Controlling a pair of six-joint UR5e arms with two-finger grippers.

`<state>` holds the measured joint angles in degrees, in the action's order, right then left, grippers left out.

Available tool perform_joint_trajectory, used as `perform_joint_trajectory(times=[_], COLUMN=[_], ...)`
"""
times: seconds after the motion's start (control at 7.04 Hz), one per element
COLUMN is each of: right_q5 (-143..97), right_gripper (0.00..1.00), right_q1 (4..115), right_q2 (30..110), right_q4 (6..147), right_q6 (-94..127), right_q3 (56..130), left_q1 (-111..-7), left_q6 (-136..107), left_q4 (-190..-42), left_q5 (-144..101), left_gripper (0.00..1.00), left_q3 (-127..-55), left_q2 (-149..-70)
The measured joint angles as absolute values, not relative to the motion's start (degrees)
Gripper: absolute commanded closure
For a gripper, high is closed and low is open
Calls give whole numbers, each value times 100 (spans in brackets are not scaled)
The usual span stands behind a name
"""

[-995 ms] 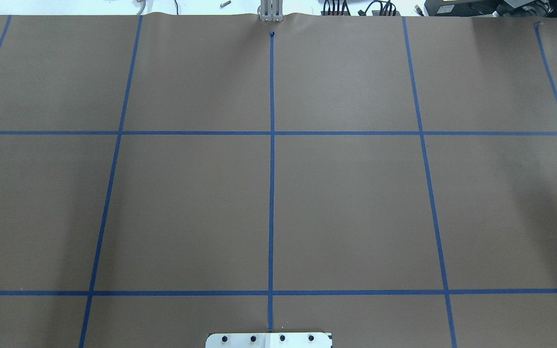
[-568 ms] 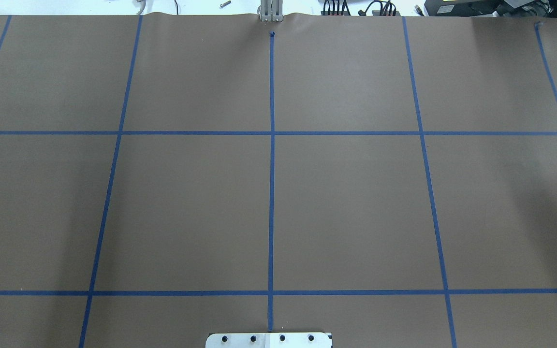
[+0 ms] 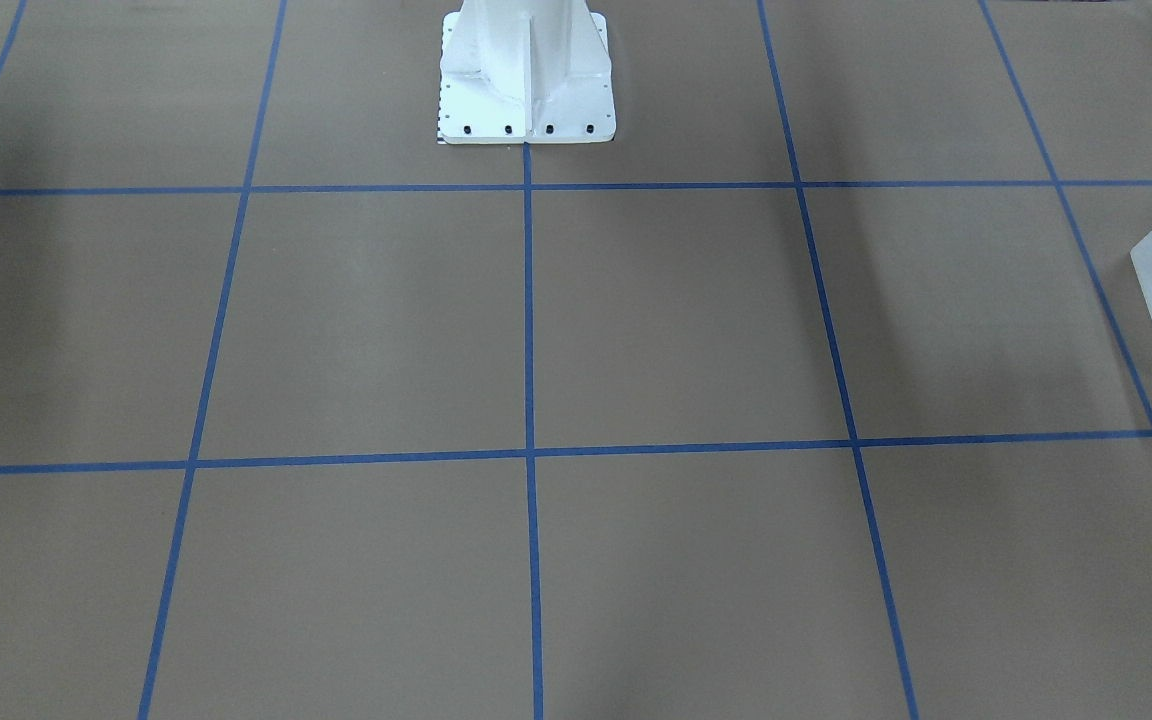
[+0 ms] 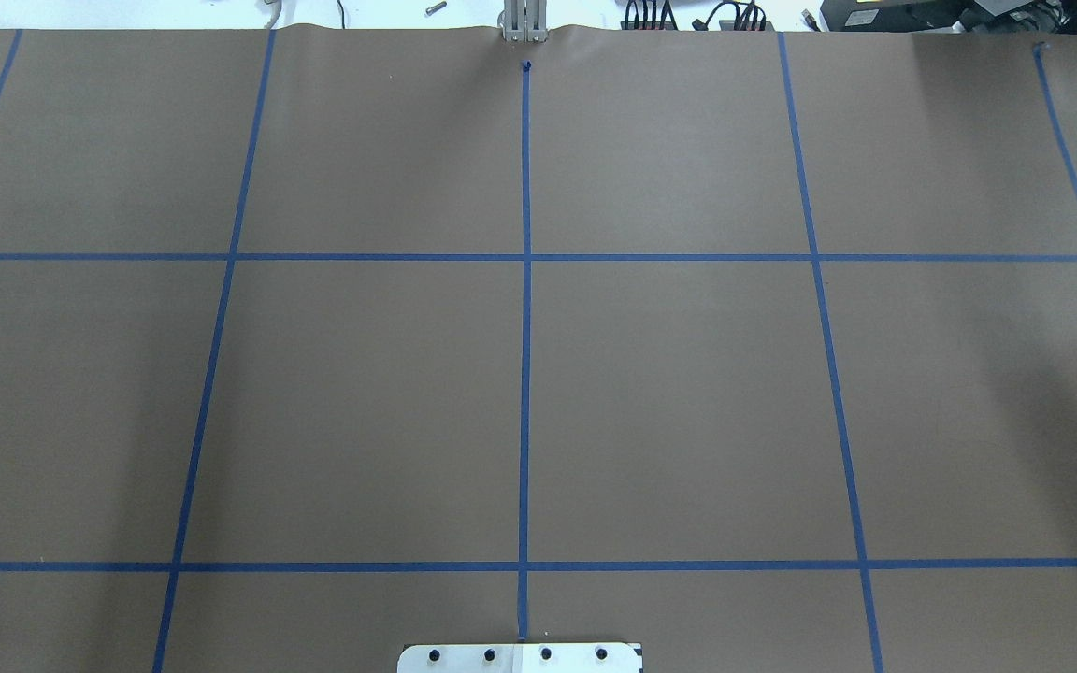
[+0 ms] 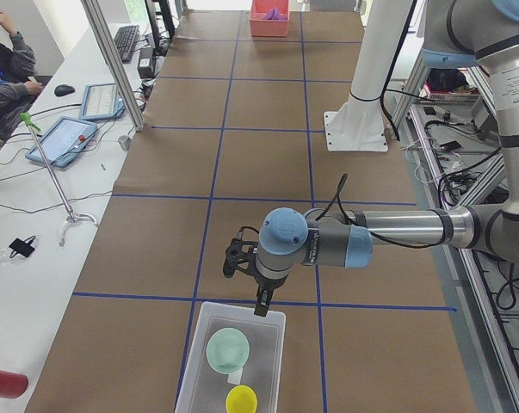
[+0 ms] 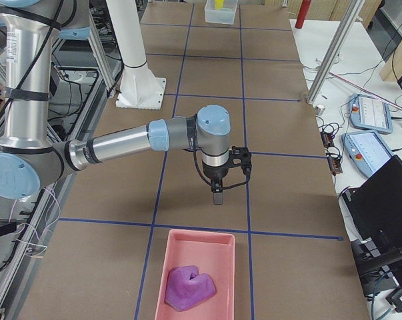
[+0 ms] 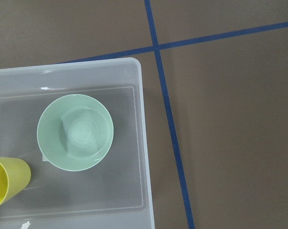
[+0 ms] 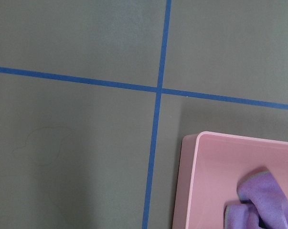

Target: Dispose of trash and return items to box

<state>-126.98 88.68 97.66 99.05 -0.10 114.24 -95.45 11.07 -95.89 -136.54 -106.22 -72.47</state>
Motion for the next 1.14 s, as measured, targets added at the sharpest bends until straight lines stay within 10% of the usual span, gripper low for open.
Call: perform_joint_trajectory(times=[1.14], right_q5=[-12759], right_gripper=[0], right_q1=[8868], right_q2=[9823], right_q4=[9946], right_q6=[-9], right_q3=[11638], left_q1=[-9545], left_q6=[1107], left_q4=[-9597], left_q5=[-13658], left_gripper=[2], left_q3=[-10600], left_q2=[-7228])
